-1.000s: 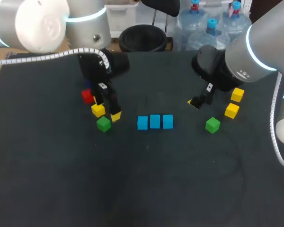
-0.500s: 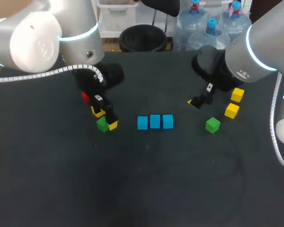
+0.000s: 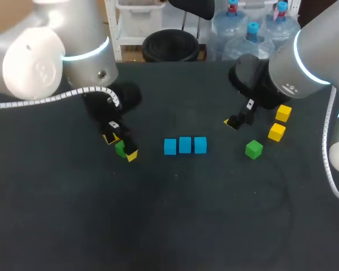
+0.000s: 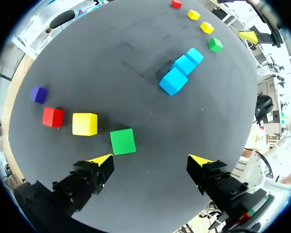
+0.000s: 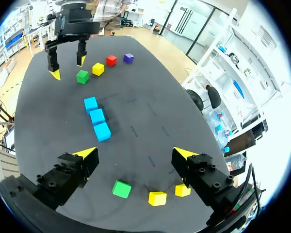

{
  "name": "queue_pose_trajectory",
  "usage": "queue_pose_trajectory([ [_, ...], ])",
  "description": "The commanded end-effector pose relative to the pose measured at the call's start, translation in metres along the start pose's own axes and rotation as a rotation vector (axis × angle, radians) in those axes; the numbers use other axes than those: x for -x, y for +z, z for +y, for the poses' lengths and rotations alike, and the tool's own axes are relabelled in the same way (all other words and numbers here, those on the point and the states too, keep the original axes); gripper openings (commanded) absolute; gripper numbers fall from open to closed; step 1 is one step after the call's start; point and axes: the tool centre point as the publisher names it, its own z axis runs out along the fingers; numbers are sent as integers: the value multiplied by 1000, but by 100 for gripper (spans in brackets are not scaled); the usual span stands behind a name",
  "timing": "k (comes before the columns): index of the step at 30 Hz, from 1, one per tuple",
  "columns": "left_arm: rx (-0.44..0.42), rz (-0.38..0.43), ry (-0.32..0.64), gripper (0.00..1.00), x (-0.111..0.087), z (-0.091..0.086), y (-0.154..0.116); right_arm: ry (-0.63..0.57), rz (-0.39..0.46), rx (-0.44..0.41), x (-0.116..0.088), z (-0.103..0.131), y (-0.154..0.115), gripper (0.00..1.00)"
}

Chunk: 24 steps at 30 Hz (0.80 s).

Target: Place the blue cubes, place green cubes on the blue cubes, place the yellow cubes on the green cubes, then place the red cubes on the yellow cubes, and place purple cube on the red cubes.

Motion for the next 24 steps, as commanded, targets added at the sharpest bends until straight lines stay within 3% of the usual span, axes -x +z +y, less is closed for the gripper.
queue_pose_trajectory([
  [1, 1, -8, 24, 100, 6, -2, 4, 2, -2, -12, -1, 3, -1, 100],
  [14, 14, -24, 22, 100, 16, 7, 11, 2, -2, -12, -1, 3, -1, 100],
  [24, 15, -14, -11, 100, 12, 22, 11, 2, -2, -12, -1, 3, -1, 100],
])
